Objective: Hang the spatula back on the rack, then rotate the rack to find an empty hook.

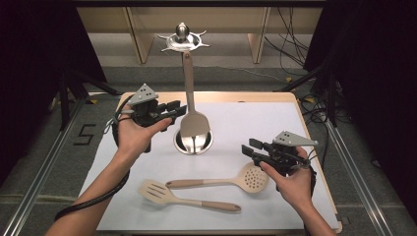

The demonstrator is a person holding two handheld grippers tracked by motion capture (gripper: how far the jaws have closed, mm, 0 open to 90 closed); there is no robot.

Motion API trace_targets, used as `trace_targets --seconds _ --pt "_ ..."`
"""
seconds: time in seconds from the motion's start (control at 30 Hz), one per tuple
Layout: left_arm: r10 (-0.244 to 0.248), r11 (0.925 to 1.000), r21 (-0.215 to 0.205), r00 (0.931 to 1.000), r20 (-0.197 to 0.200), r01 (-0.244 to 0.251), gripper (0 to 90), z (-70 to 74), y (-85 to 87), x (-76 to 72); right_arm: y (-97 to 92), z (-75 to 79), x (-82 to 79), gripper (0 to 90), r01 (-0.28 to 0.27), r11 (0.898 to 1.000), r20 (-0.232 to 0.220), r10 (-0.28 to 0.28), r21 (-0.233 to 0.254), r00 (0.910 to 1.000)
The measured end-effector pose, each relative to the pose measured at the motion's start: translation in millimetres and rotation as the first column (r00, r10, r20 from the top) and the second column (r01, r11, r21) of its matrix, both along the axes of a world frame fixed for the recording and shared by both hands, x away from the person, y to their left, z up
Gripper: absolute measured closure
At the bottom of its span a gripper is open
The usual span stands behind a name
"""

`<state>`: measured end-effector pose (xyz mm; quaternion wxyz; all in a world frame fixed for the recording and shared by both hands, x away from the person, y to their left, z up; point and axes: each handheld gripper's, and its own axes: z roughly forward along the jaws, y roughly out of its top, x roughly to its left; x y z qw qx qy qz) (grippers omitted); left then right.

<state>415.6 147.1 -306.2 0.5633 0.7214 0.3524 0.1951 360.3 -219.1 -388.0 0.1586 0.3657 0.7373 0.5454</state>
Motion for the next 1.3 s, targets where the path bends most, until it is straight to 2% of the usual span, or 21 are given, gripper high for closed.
trace_targets --seconds 0.03,0.23,0.27,0.33,0.37,0.4,0.43,0.47,0.5,0.53,0.6,0.7,0.93,0.97,1.03,1.07,1.1,1.17,1.2,1.27,1.3 --pt "0.004 1.0 -0.005 1.0 -0.003 -0.004 70.6 1.5 1.7 -0.3 -1.7 -0.2 -2.3 58.9 0.028 1.0 -0.034 -0.028 -0.01 0.999" --pt "0.03 0.9986 -0.044 0.9996 0.004 -0.029 77.2 8.4 7.8 -0.2 -6.4 -6.2 -1.0 59.4 0.022 1.0 -0.021 -0.022 -0.011 0.9995" --pt "0.042 0.9971 -0.065 0.999 0.016 -0.04 77.5 11.3 8.1 -1.0 -7.3 -5.7 -4.5 59.4 0.042 0.999 -0.065 -0.041 0.003 0.997" --pt "0.048 0.9963 -0.072 0.9985 0.028 -0.046 78.5 15.4 8.7 -2.4 -11.2 -6.7 -2.9 59.4 0.046 0.999 -0.023 -0.046 -0.026 0.9987" --pt "0.051 0.9961 -0.074 0.9982 0.033 -0.048 79.1 17.5 8.9 -2.8 -9.7 -6.1 -6.0 59.4 0.068 0.998 -0.061 -0.068 -0.002 0.9958" --pt "0.051 0.9961 -0.074 0.9982 0.033 -0.048 79.5 17.5 8.9 -2.8 -9.7 -6.1 -6.0 59.4 0.068 0.998 -0.061 -0.068 -0.002 0.9958" --pt "0.059 0.9949 -0.084 0.9971 0.047 -0.055 79.9 22.1 10.0 -3.3 -12.6 -8.1 -3.4 59.4 0.051 0.999 -0.024 -0.052 -0.007 0.9984" --pt "0.059 0.9949 -0.084 0.9971 0.047 -0.055 80.2 22.1 10.0 -3.3 -12.6 -8.1 -3.4 59.4 0.051 0.999 -0.024 -0.052 -0.007 0.9984" --pt "0.067 0.9937 -0.094 0.9963 0.054 -0.062 80.2 24.9 10.5 -3.1 -12.4 -6.8 -6.2 59.4 0.067 0.998 -0.063 -0.067 0.006 0.9958" --pt "0.074 0.9931 -0.096 0.9955 0.058 -0.069 80.1 28.8 11.8 -1.3 -17.0 -6.9 -4.5 59.4 0.07 0.997 -0.033 -0.071 -0.031 0.997" --pt "0.083 0.9917 -0.104 0.9948 0.06 -0.077 80.2 30.5 12.1 -0.3 -16.9 -8.6 -4.6 59.4 0.068 0.998 -0.044 -0.068 -0.002 0.9967" --pt "0.09 0.9908 -0.107 0.9937 0.066 -0.083 81.1 34.8 13.0 3.4 -19.5 -8.2 -2.3 59.4 0.078 0.997 -0.022 -0.079 -0.016 0.9967" --pt "0.096 0.9869 -0.136 0.9933 0.064 -0.087 88.9 42.9 13.5 4.8 -18.0 -7.1 -2.9 59.4 0.075 0.997 -0.066 -0.075 -0.002 0.995" --pt "0.102 0.9867 -0.134 0.9923 0.069 -0.092 88.9 46.4 13.5 5.1 -18.4 -8.5 -1.4 59.4 0.07 0.997 -0.049 -0.071 -0.009 0.9963" --pt "0.11 0.9854 -0.139 0.9907 0.08 -0.099 89.1 52.1 12.9 5.7 -19.3 -8.4 -1.6 59.5 0.069 0.997 -0.063 -0.07 -0.016 0.9956" --pt "0.117 0.9845 -0.142 0.9889 0.091 -0.103 89.1 55.6 12.7 5.9 -20.4 -9.6 0.1 59.5 0.061 0.998 -0.039 -0.062 -0.023 0.9973" --pt "0.126 0.9828 -0.15 0.9857 0.112 -0.108 89.1 63.0 11.8 6.5 -20.2 -8.3 -3.2 59.5 0.072 0.997 -0.089 -0.072 -0.006 0.9934" --pt "0.127 0.9827 -0.151 0.9843 0.123 -0.108 89.1 66.9 11.8 7.1 -22.0 -9.2 -0.7 59.5 0.061 0.998 -0.04 -0.061 -0.011 0.9973" --pt "0.136 0.9811 -0.158 0.9793 0.15 -0.112 89.0 75.0 12.5 8.5 -21.1 -9.2 -1.0 59.5 0.061 0.998 -0.054 -0.061 0.0 0.9967" --pt "0.14 0.9807 -0.159 0.9768 0.162 -0.114 89.0 78.8 12.9 9.0 -21.3 -8.4 -1.3 59.5 0.064 0.998 -0.055 -0.064 0.001 0.9965" --pt "0.146 0.9789 -0.168 0.9728 0.179 -0.116 89.0 84.9 13.3 10.4 -22.7 -6.3 -1.3 59.5 0.067 0.997 -0.046 -0.069 -0.028 0.9966"
